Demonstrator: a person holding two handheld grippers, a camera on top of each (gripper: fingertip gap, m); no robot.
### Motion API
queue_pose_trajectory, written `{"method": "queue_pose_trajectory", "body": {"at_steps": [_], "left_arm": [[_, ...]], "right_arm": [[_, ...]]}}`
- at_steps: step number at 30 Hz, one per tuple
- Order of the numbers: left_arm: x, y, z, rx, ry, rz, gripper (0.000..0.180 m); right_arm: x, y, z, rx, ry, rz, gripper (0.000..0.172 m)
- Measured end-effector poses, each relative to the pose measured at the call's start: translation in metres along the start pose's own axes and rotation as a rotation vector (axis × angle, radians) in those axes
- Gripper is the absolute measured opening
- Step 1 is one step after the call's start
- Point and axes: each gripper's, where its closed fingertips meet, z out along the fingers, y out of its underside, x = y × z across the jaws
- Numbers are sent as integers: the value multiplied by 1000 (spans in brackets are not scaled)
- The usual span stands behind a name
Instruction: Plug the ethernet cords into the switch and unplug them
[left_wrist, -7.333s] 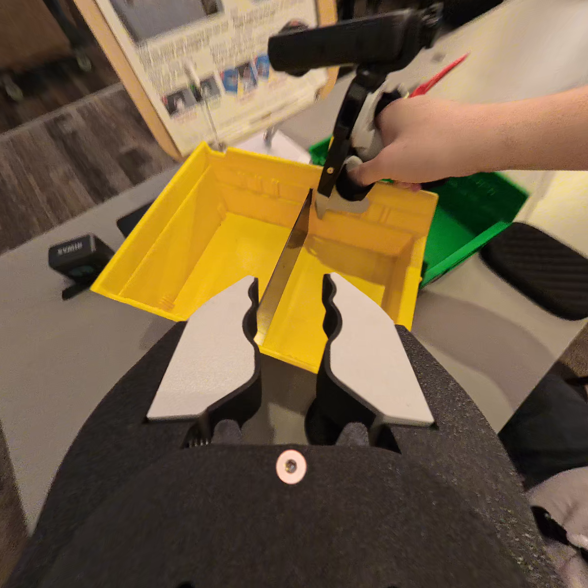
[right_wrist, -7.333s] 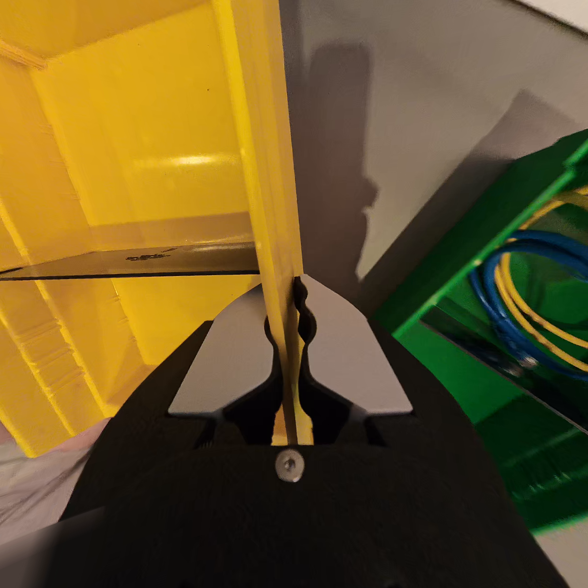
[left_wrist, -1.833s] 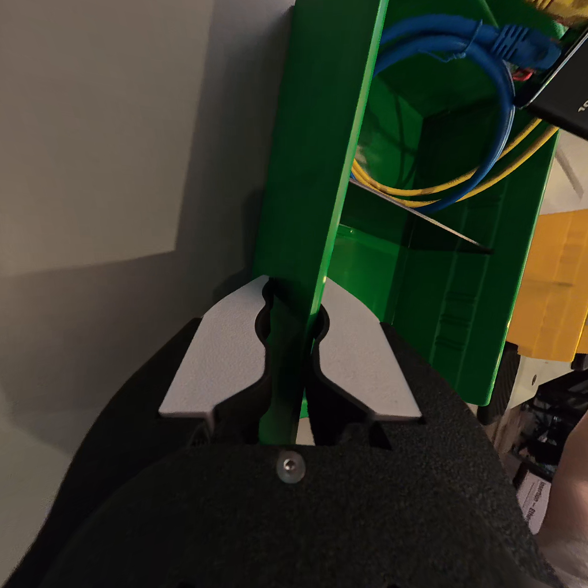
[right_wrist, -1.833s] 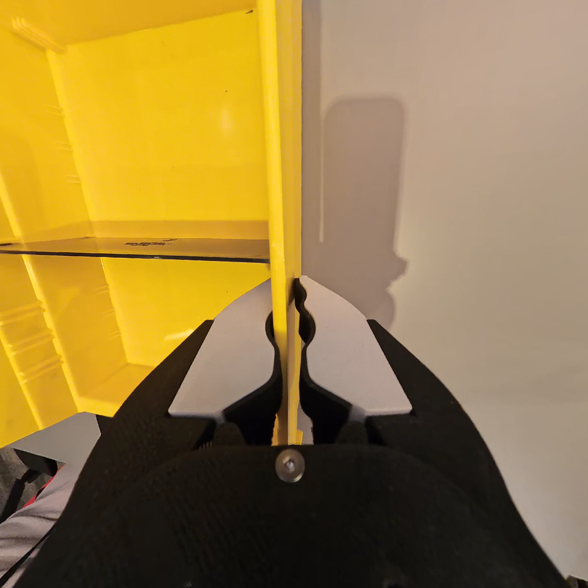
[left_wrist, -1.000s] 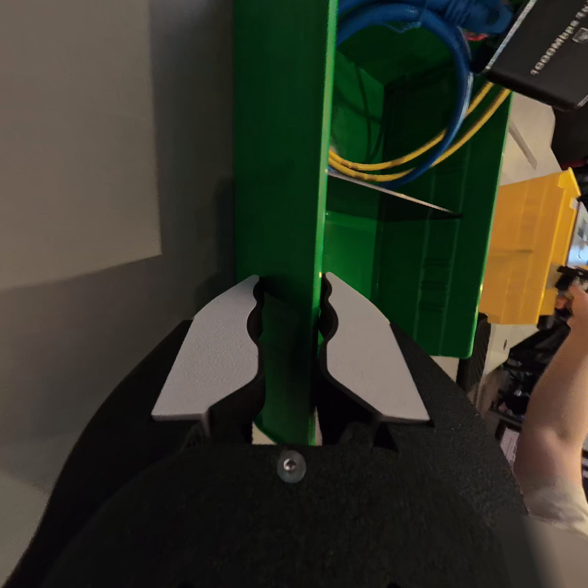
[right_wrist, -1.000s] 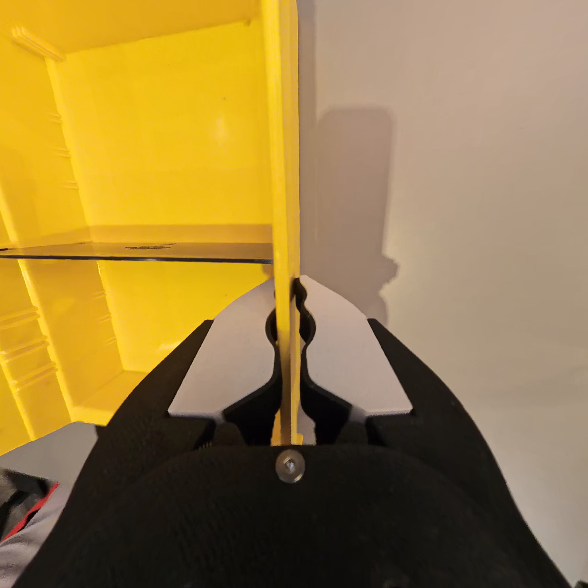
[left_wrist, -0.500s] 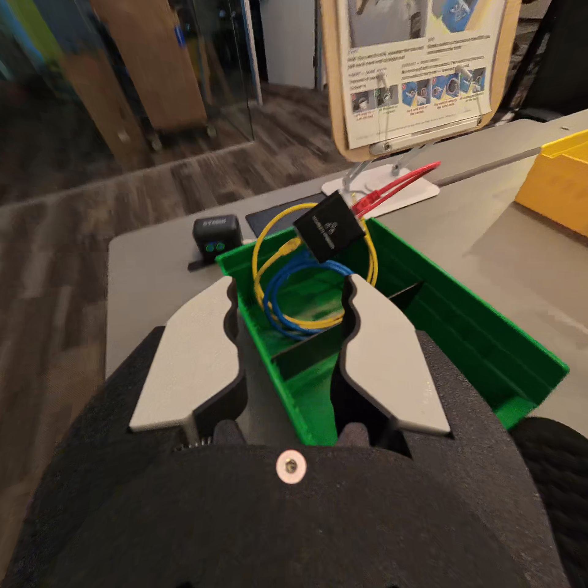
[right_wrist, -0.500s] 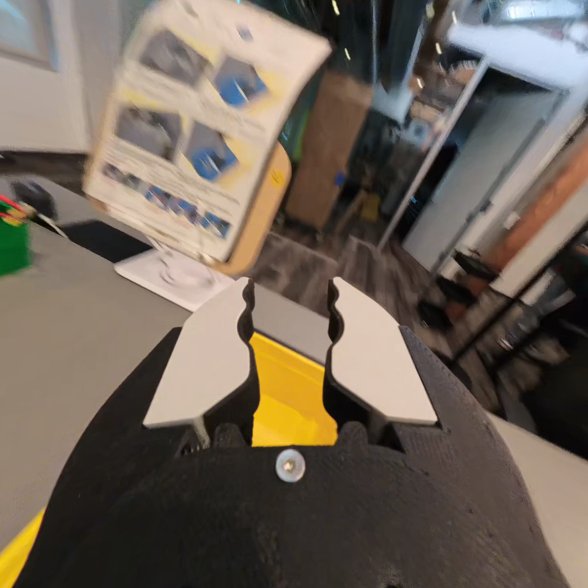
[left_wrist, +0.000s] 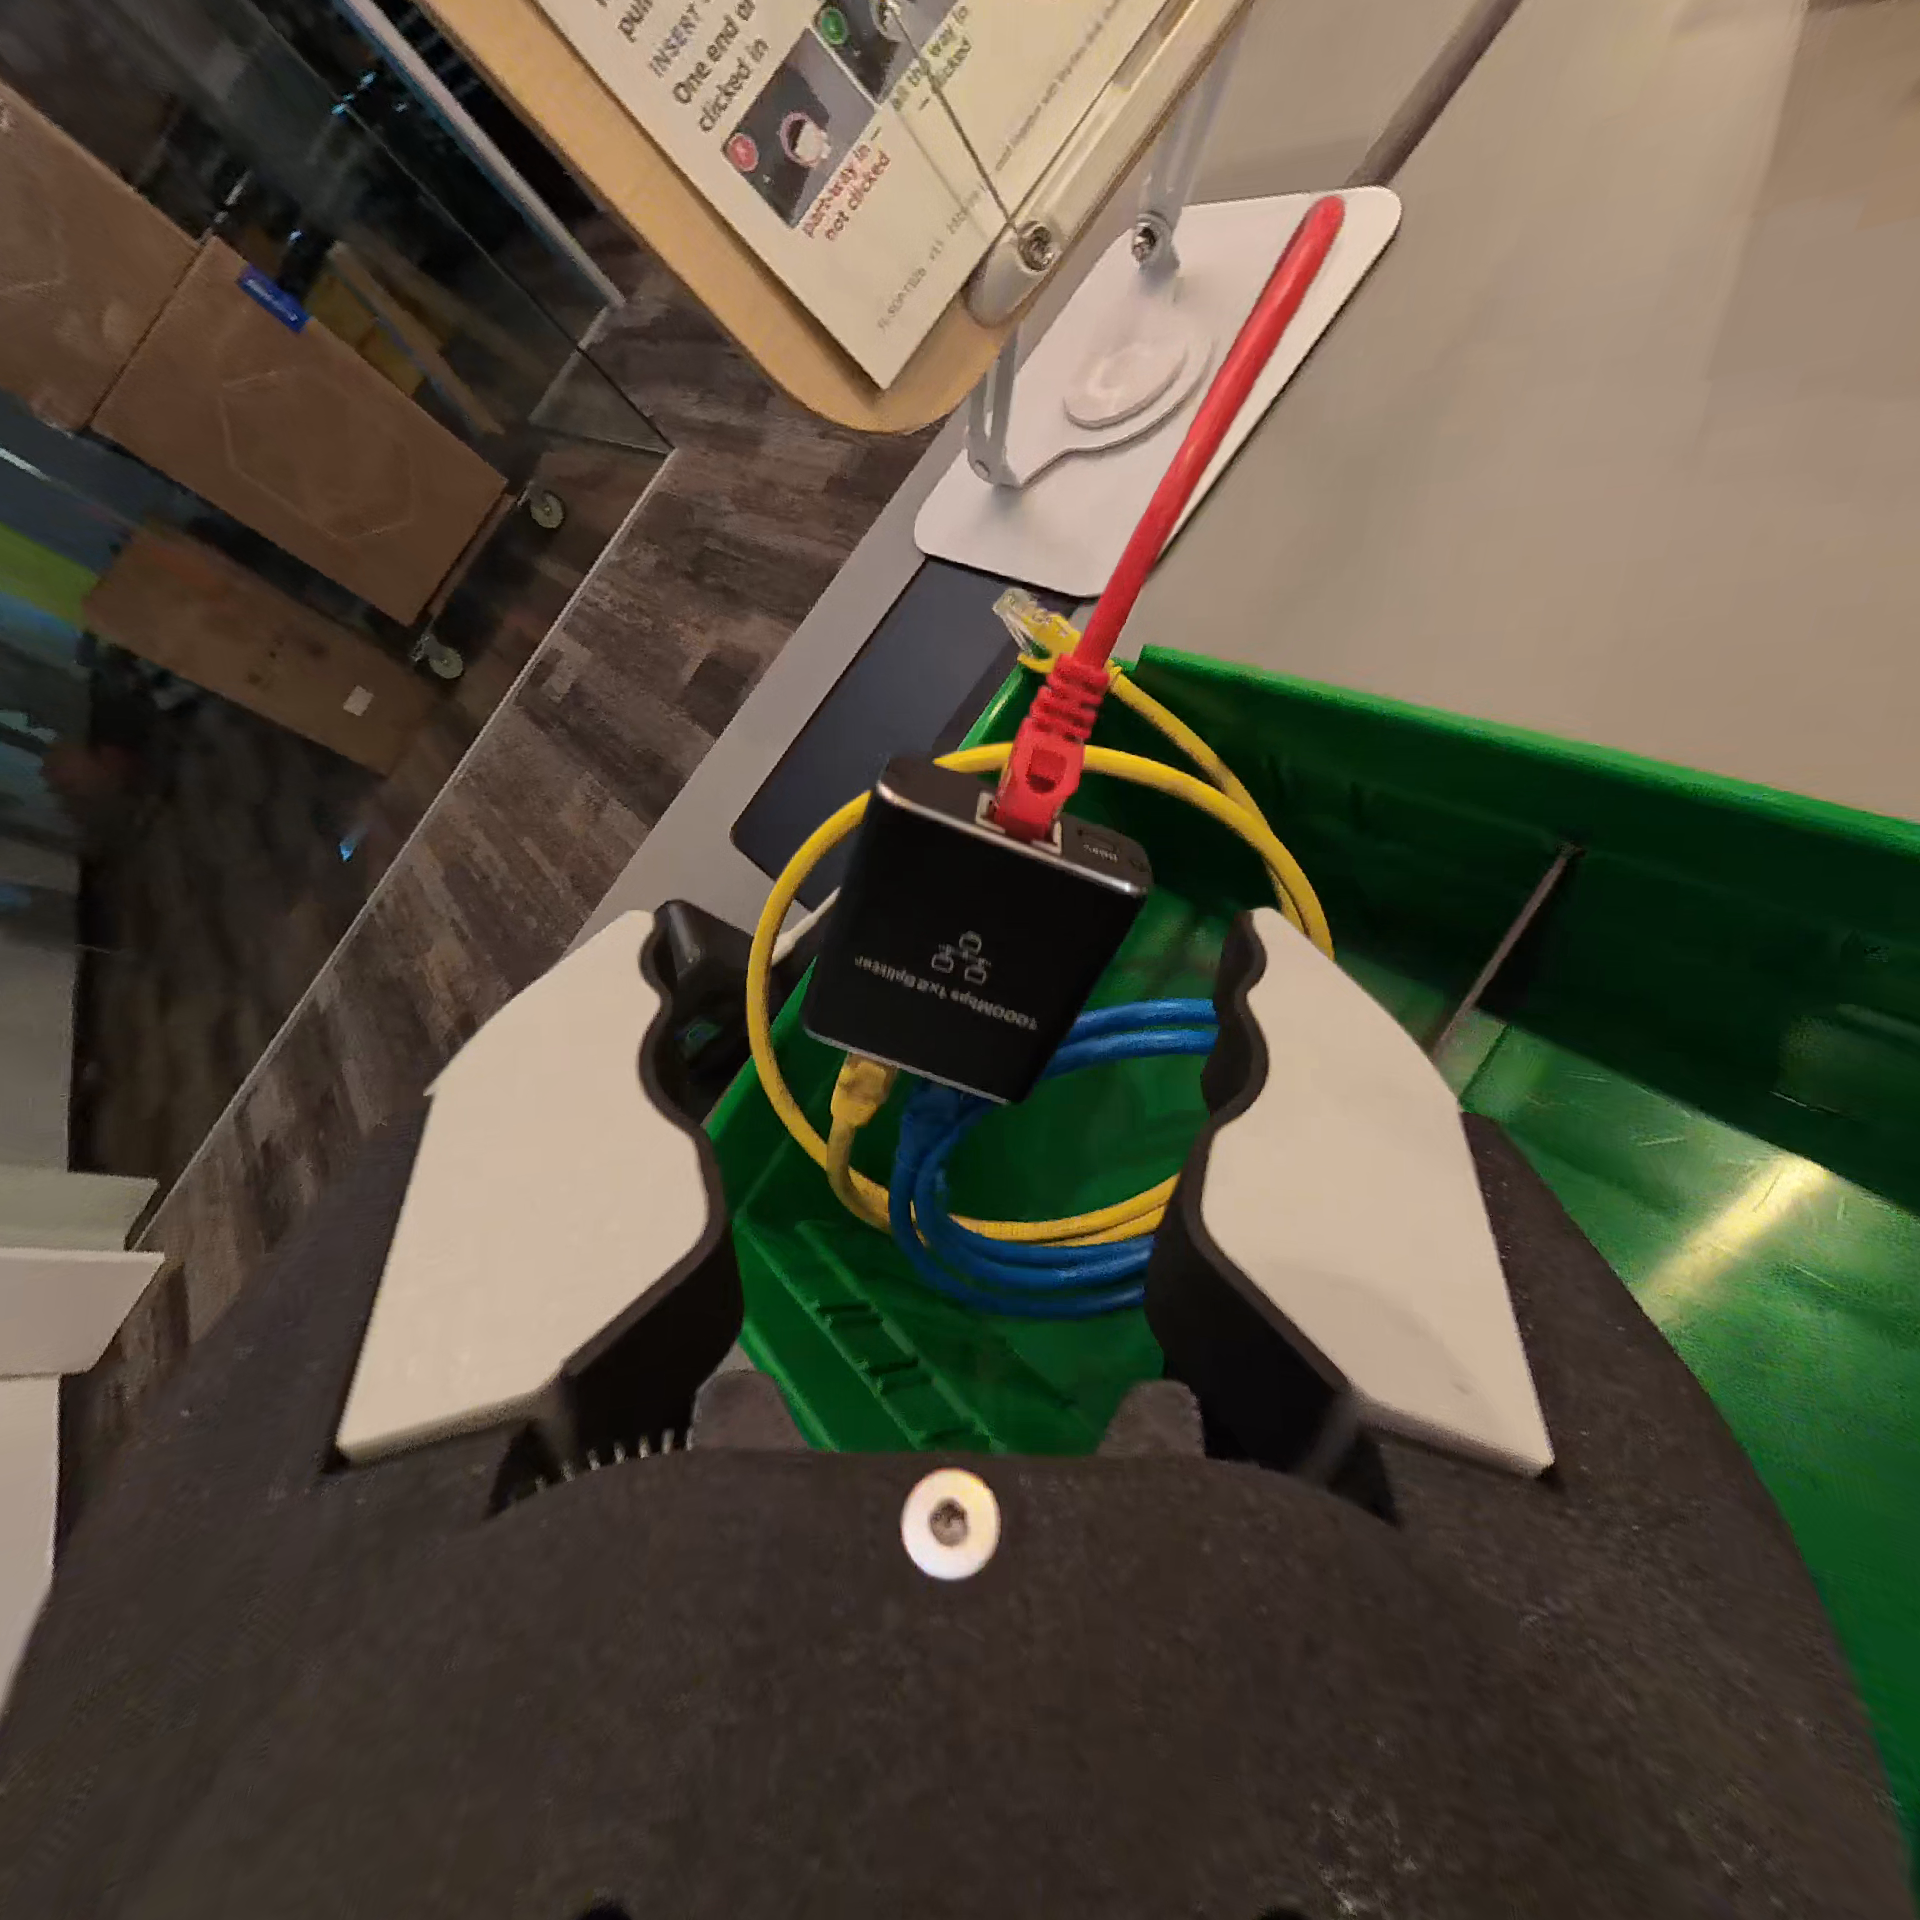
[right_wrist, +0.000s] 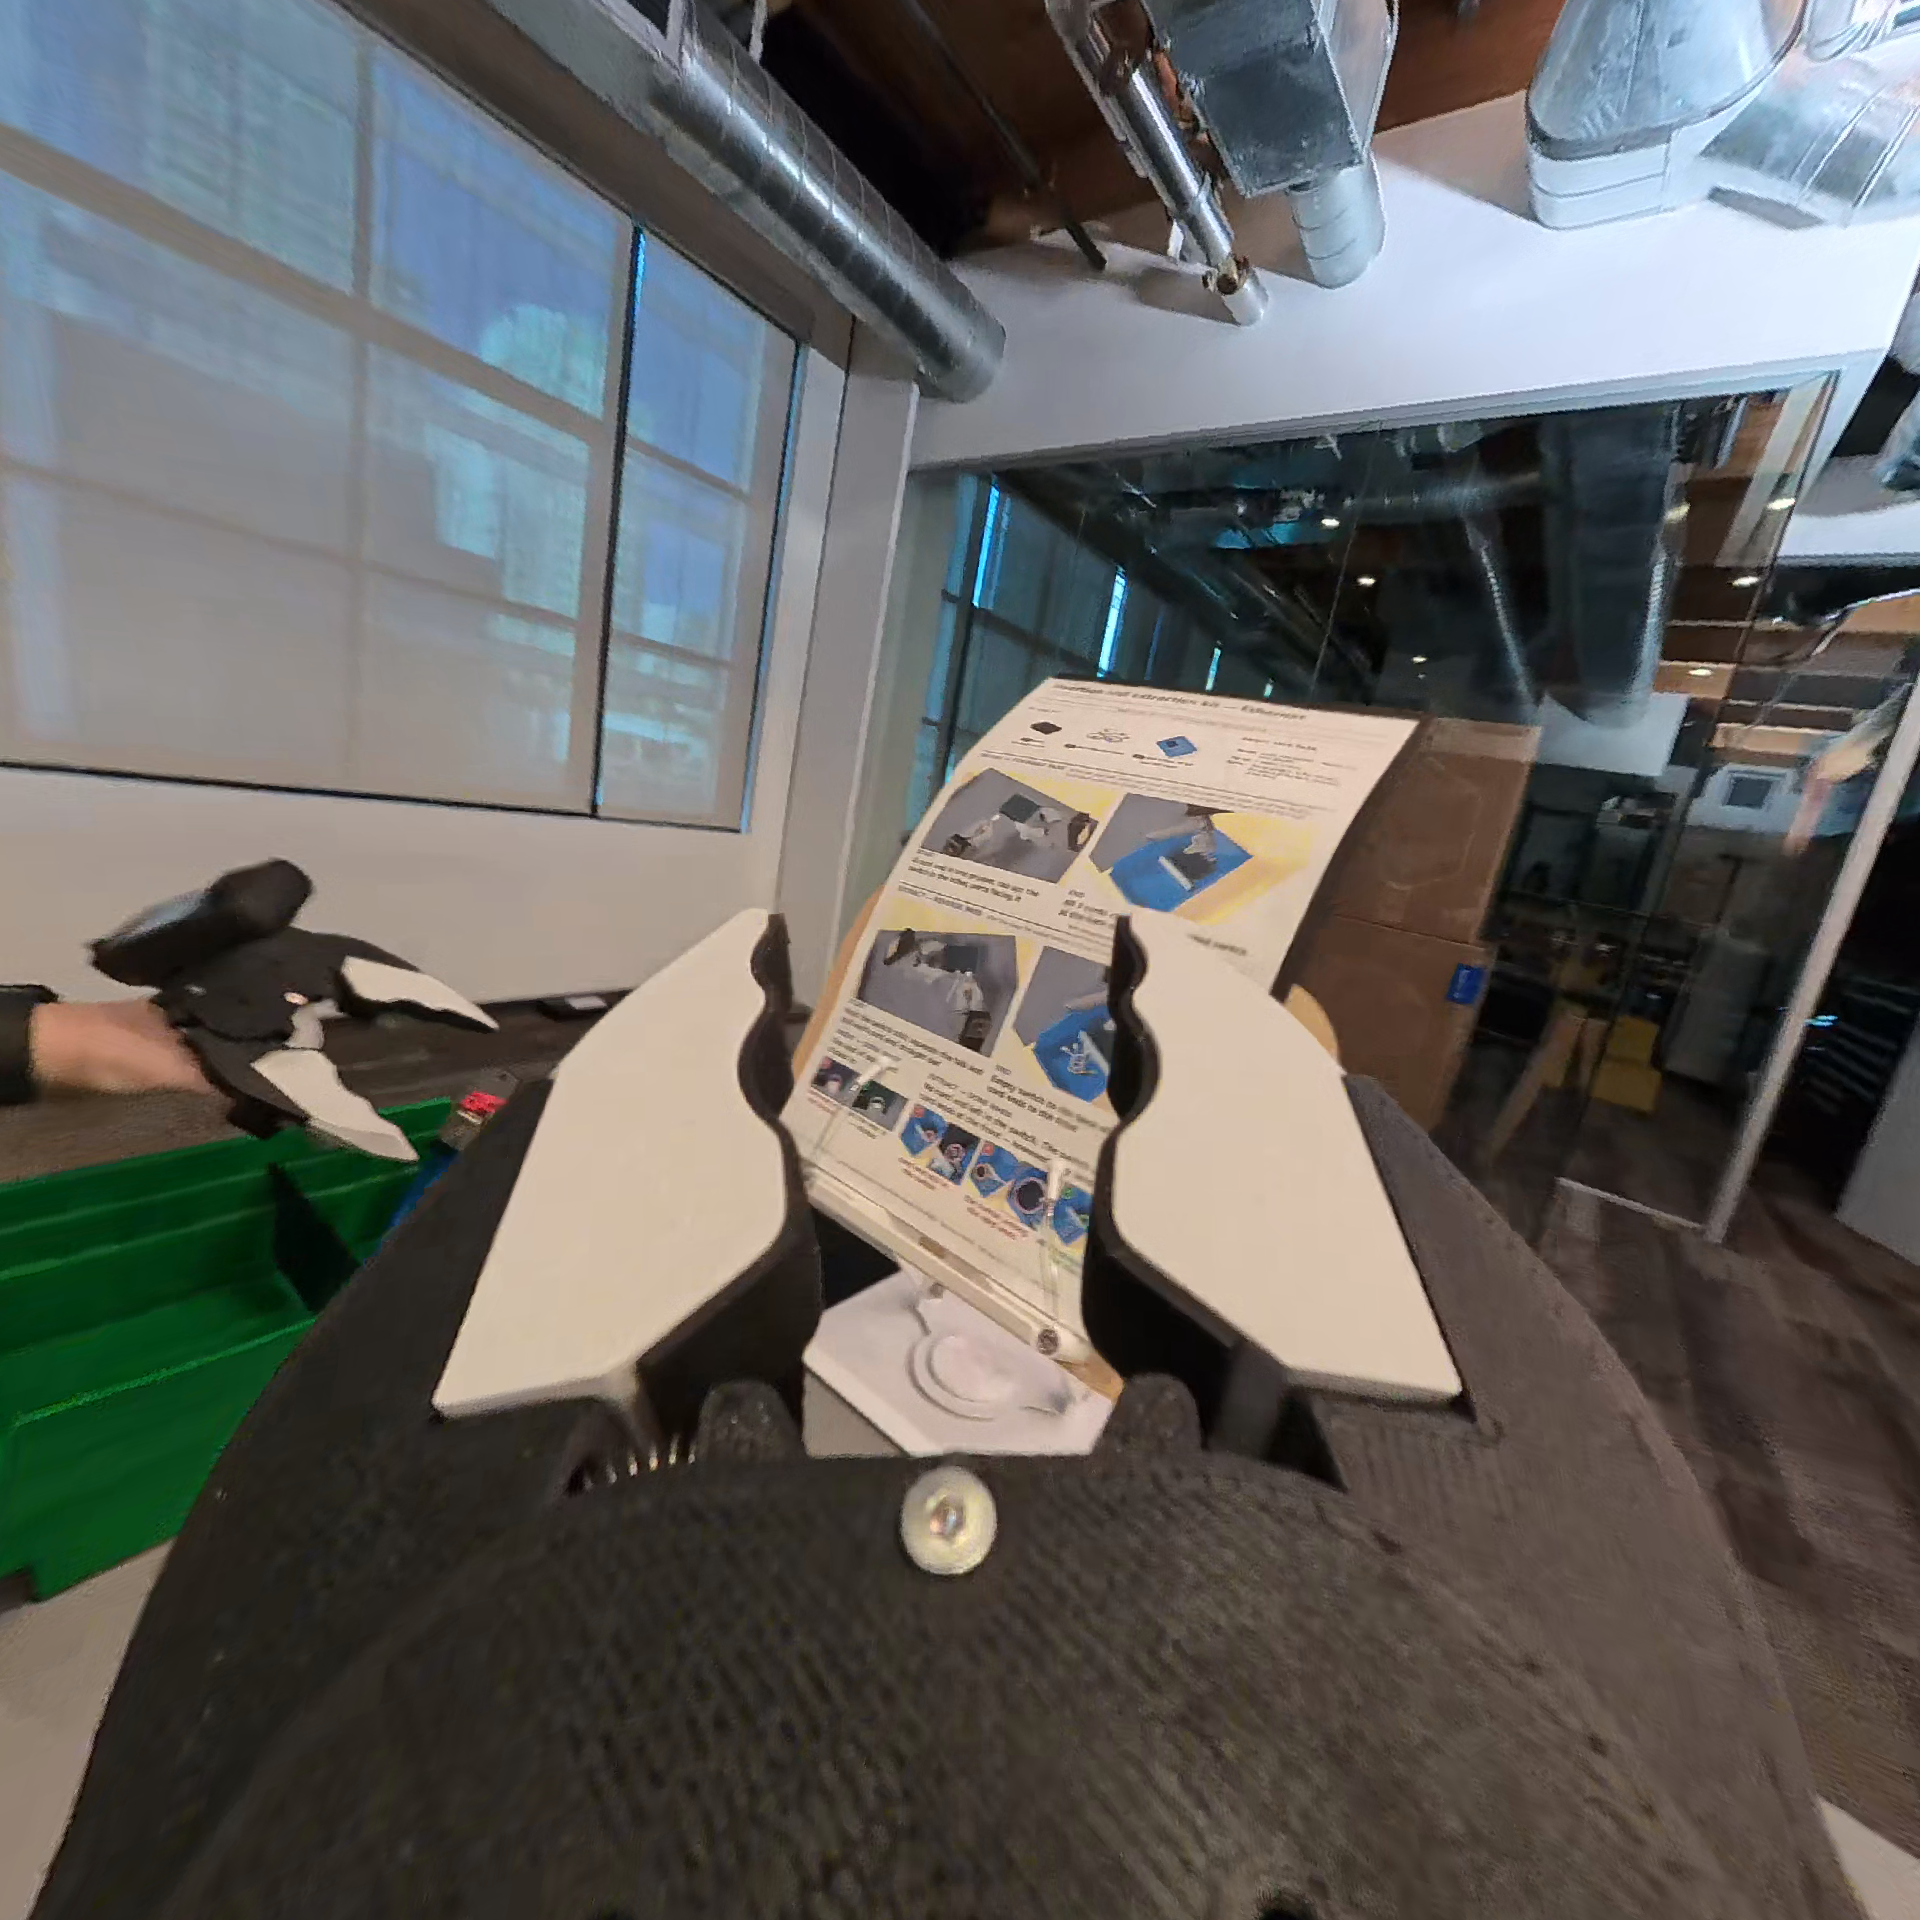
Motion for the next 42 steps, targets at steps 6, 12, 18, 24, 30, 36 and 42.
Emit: {"method": "queue_pose_trajectory", "body": {"at_steps": [6,12,18,24,30,36,42], "left_arm": [[14,4,22,-46,136,67,91],[10,10,31,-33,54,153,70],[6,5,31,-38,73,130,66],[3,-5,19,-28,47,119,65],[-11,-29,-6,47,-71,144,65],[-42,-77,-51,92,-190,190,64],[-60,-163,-103,176,-280,249,64]], "right_arm": [[35,25,-9,0,17,235,53],[49,19,-23,17,80,197,46],[41,13,-22,74,5,319,35],[44,28,-14,24,30,309,35],[41,40,-9,-30,1,351,35],[42,42,-11,-39,-10,372,34],[39,34,-16,-20,-32,409,34]]}}
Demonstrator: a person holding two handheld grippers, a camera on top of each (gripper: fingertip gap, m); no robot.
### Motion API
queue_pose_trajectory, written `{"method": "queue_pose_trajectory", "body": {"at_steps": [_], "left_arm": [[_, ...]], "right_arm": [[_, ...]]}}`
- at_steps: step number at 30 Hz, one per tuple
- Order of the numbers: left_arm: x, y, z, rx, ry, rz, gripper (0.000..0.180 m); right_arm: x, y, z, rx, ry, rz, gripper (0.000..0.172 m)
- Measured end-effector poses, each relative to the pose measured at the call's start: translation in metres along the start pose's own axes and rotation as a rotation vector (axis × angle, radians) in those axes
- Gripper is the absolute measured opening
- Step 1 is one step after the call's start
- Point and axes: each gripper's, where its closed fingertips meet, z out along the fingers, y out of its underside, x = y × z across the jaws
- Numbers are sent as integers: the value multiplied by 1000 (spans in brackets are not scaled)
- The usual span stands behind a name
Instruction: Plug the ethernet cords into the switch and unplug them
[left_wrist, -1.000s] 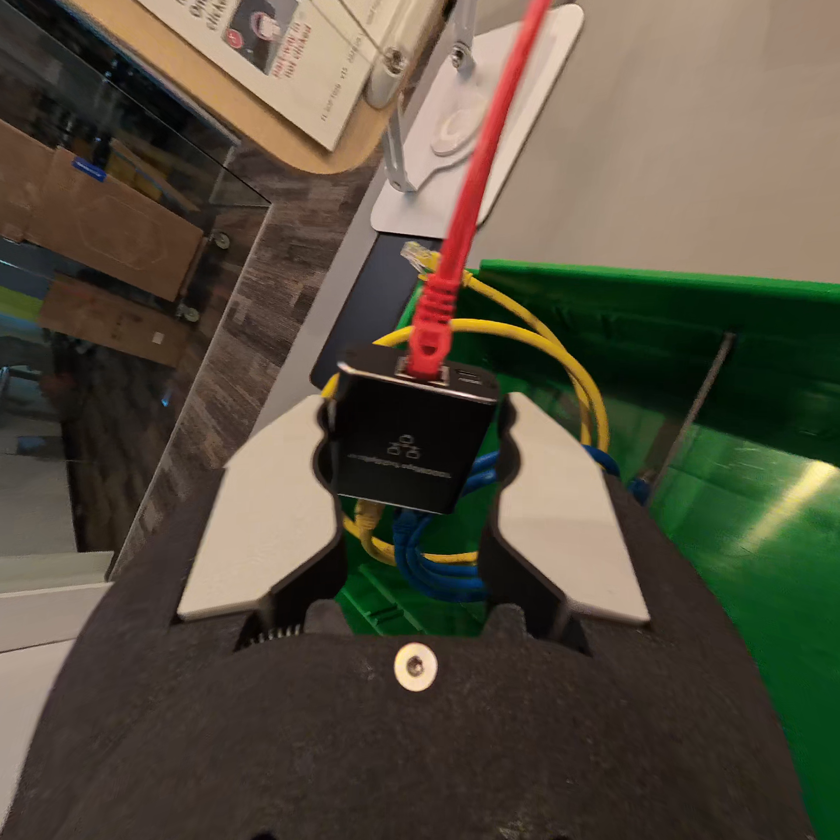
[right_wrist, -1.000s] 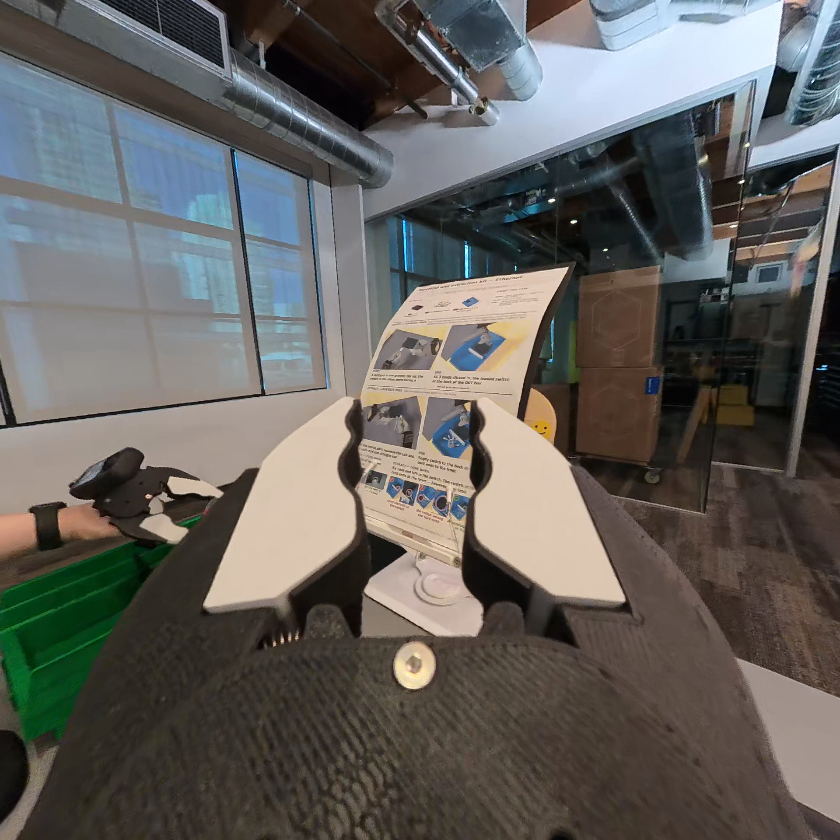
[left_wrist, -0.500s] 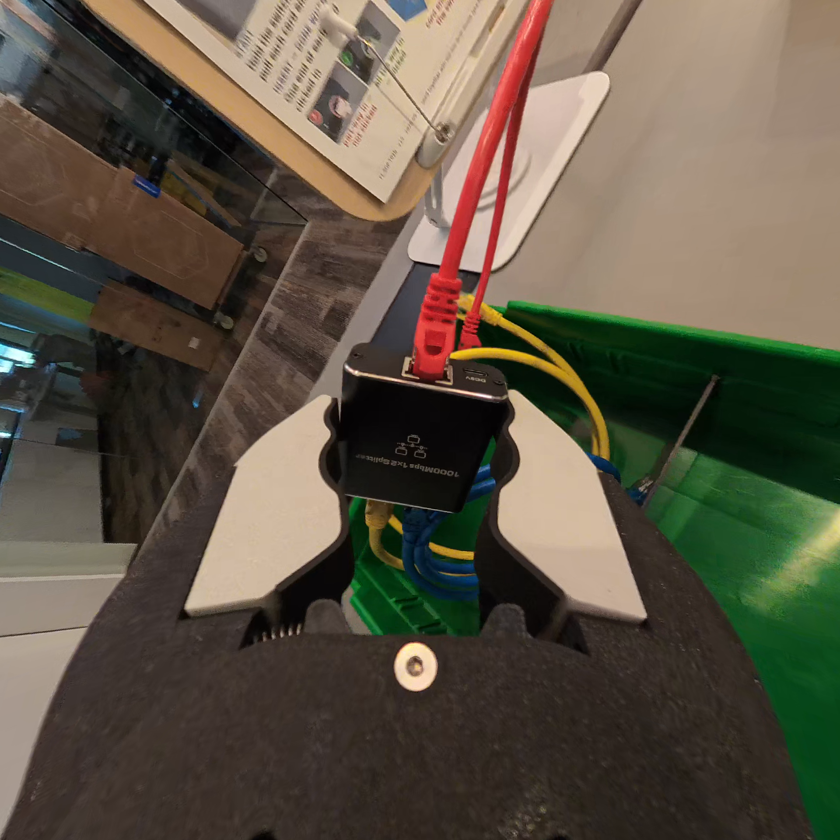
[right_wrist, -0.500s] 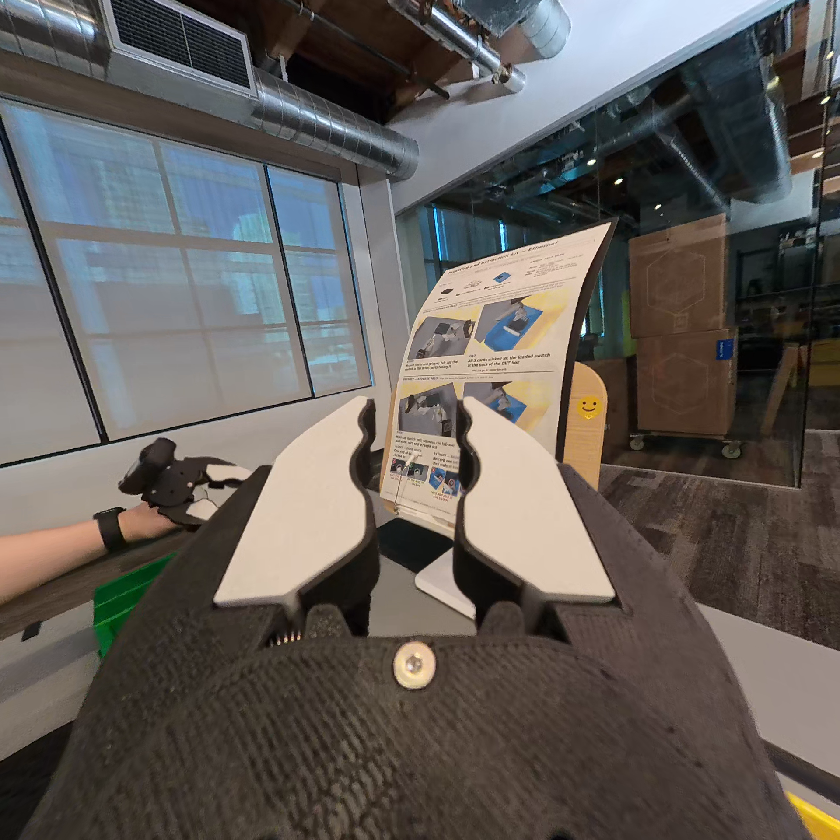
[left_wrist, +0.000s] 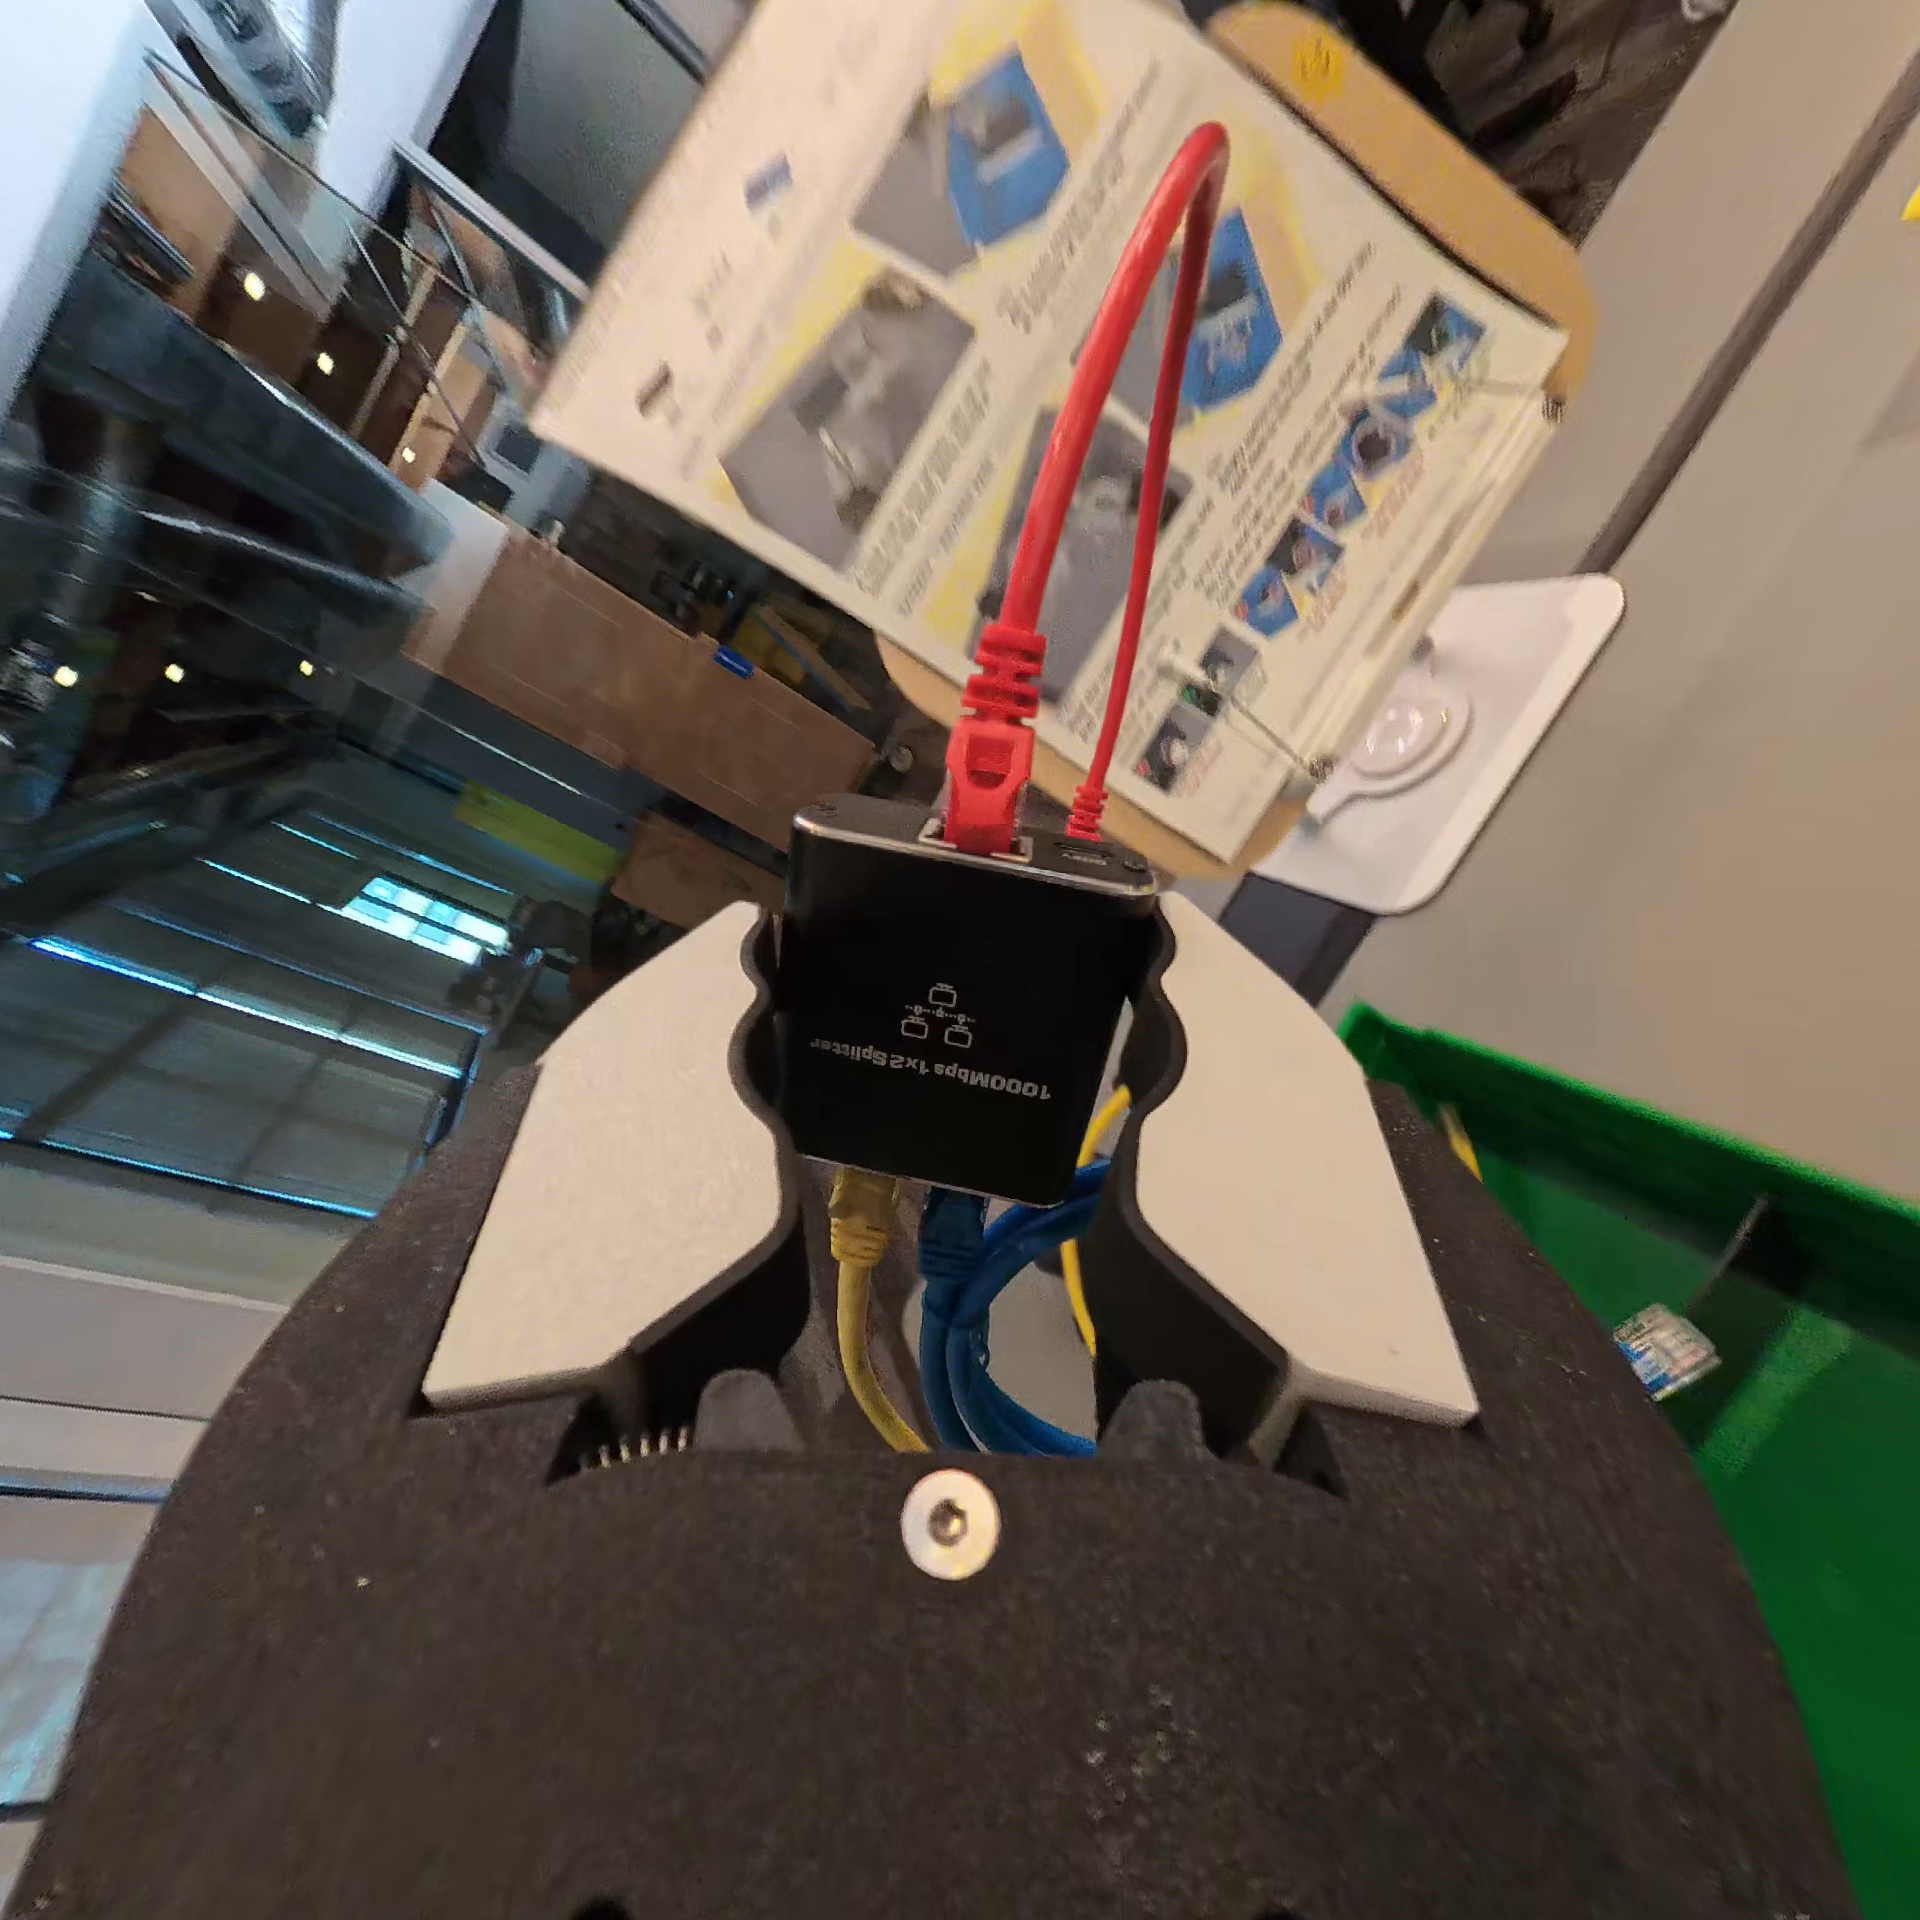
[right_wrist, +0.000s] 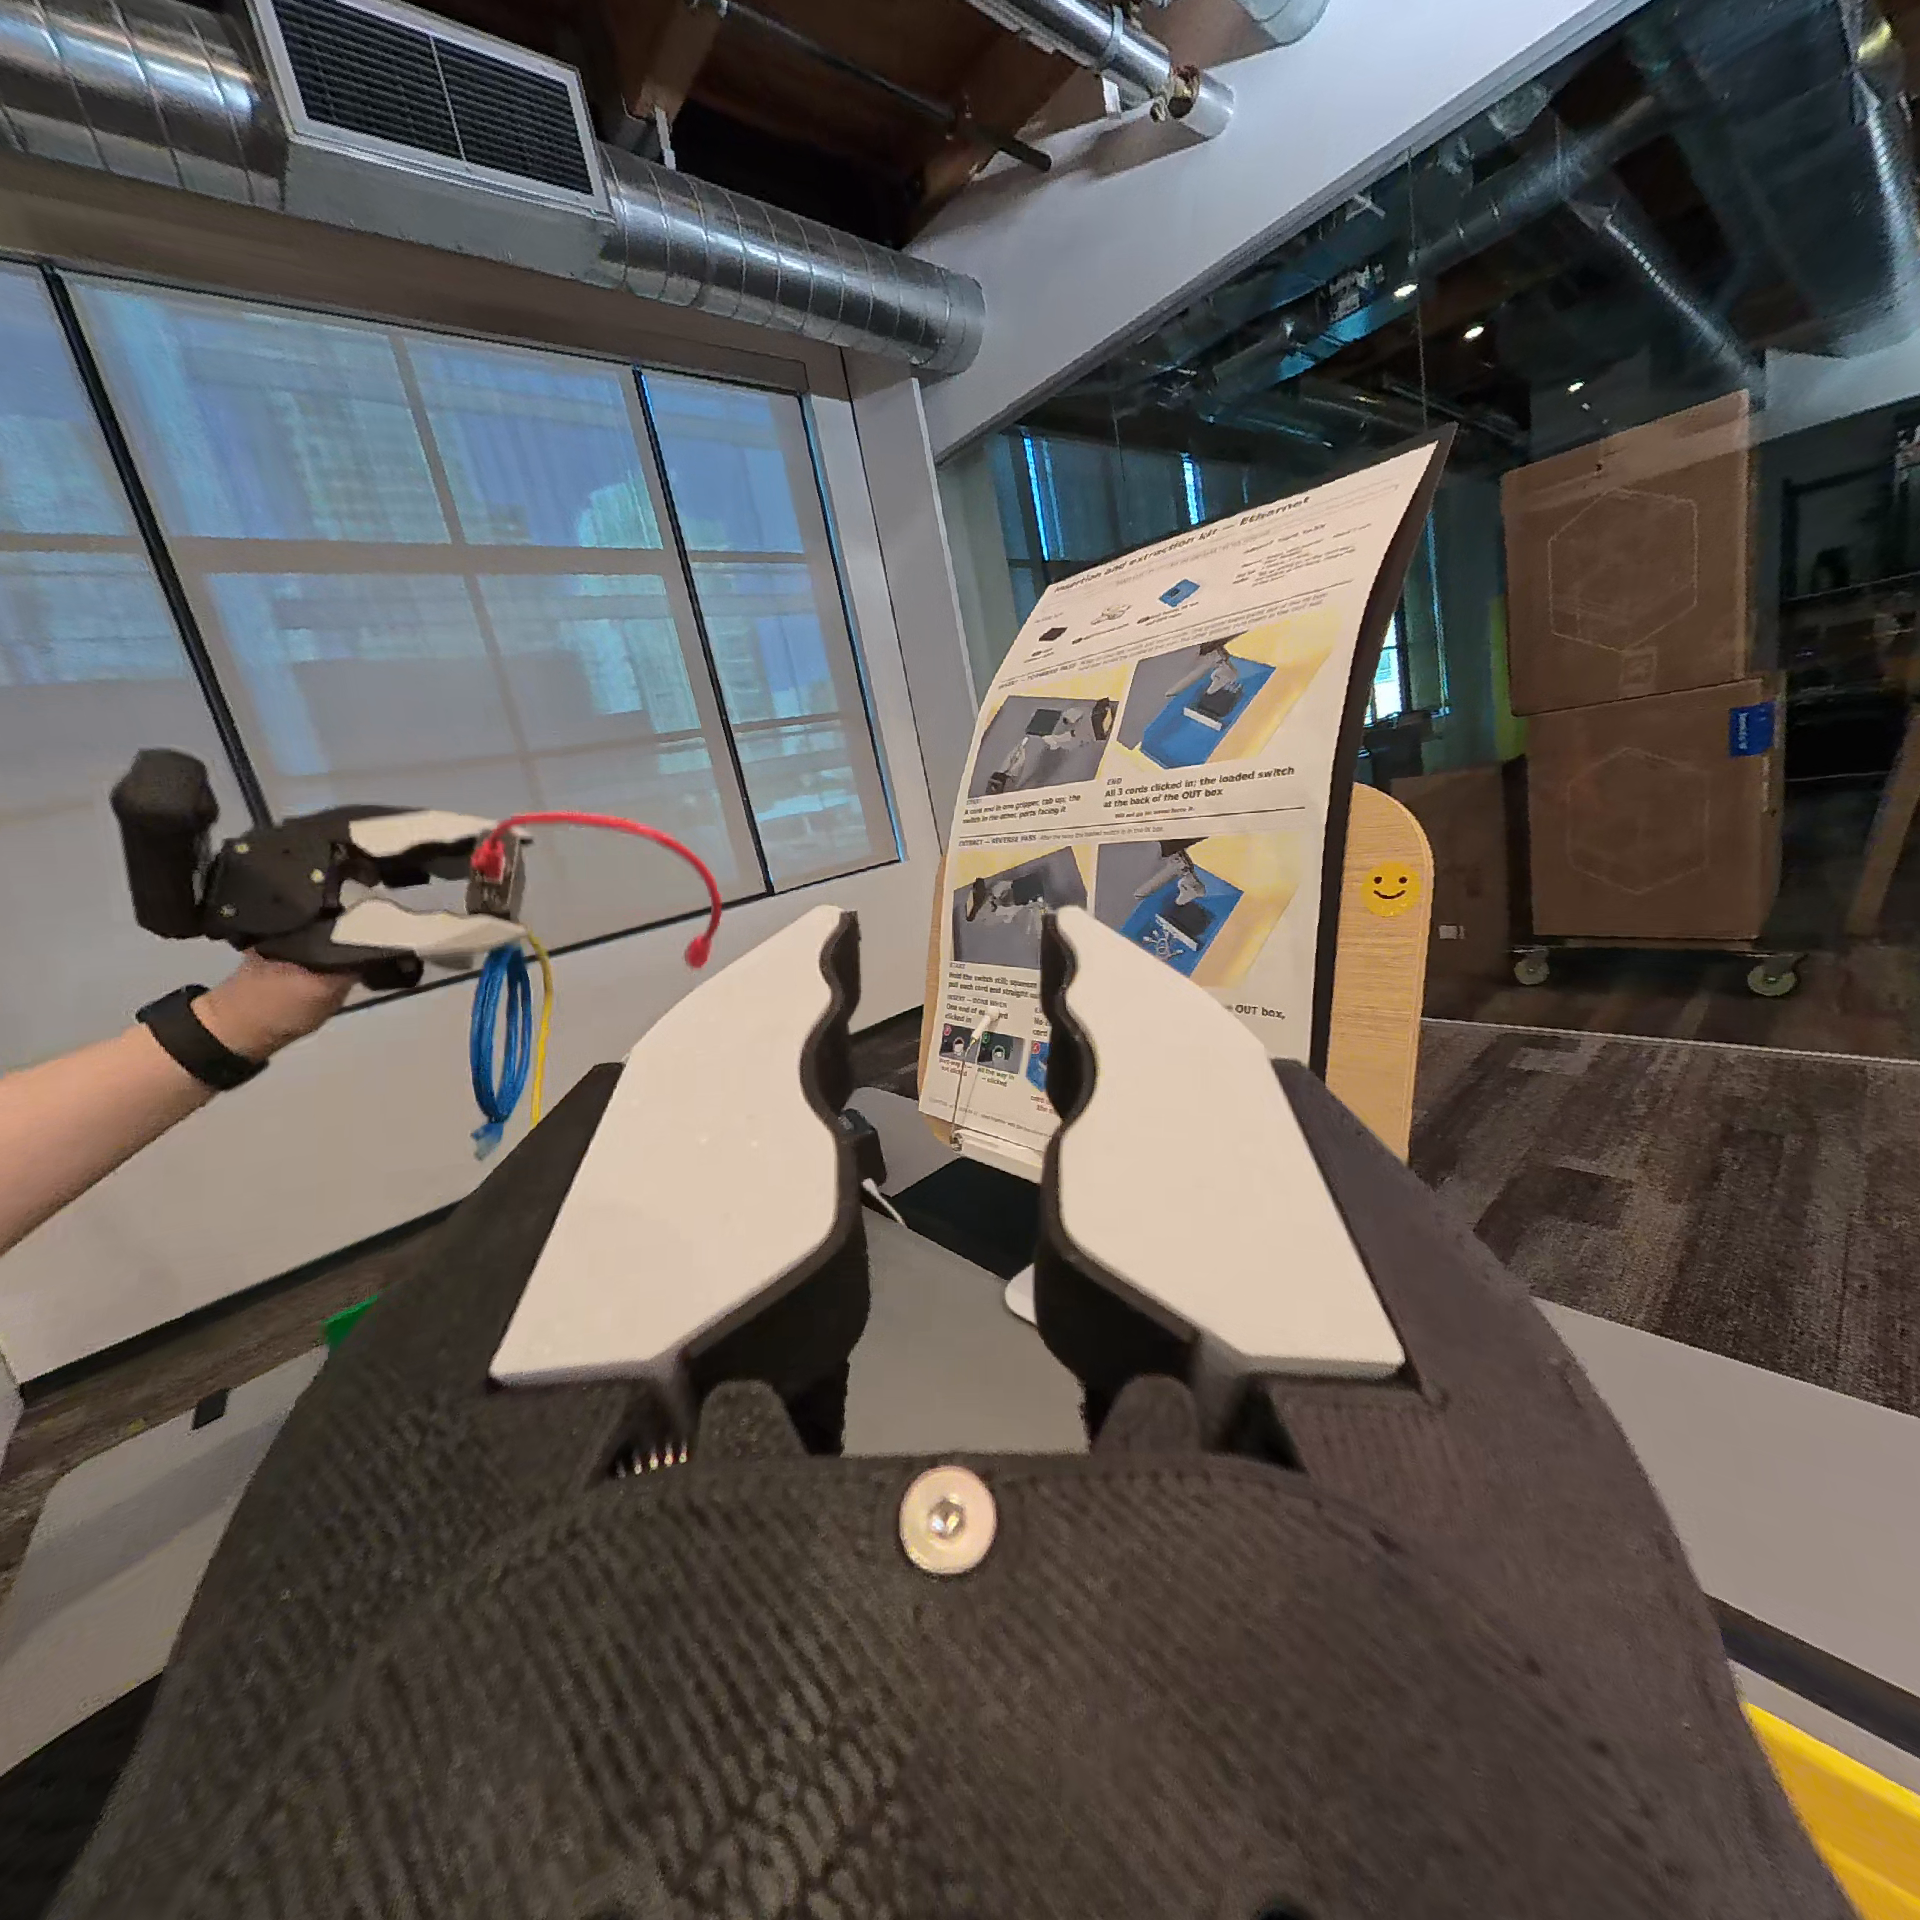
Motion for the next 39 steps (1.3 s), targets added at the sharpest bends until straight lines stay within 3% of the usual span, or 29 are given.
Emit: {"method": "queue_pose_trajectory", "body": {"at_steps": [13,18,23,26,29,34,39], "left_arm": [[-50,-216,-20,128,-100,221,64],[-54,-270,-23,134,-114,254,64],[-7,-261,0,183,-115,173,64],[34,-231,21,216,-125,66,64],[87,-198,38,236,-174,62,64],[169,-163,62,221,-182,117,64],[199,-149,73,230,-157,73,64]], "right_arm": [[-12,9,-5,-94,-57,15,34],[-17,2,-13,-77,-84,30,34],[-52,-2,-13,-77,-203,15,34],[-92,10,0,-123,-317,-6,34],[-125,27,21,-125,-392,19,37],[-129,92,63,-269,-381,87,54],[-136,139,82,-373,-368,34,55]]}}
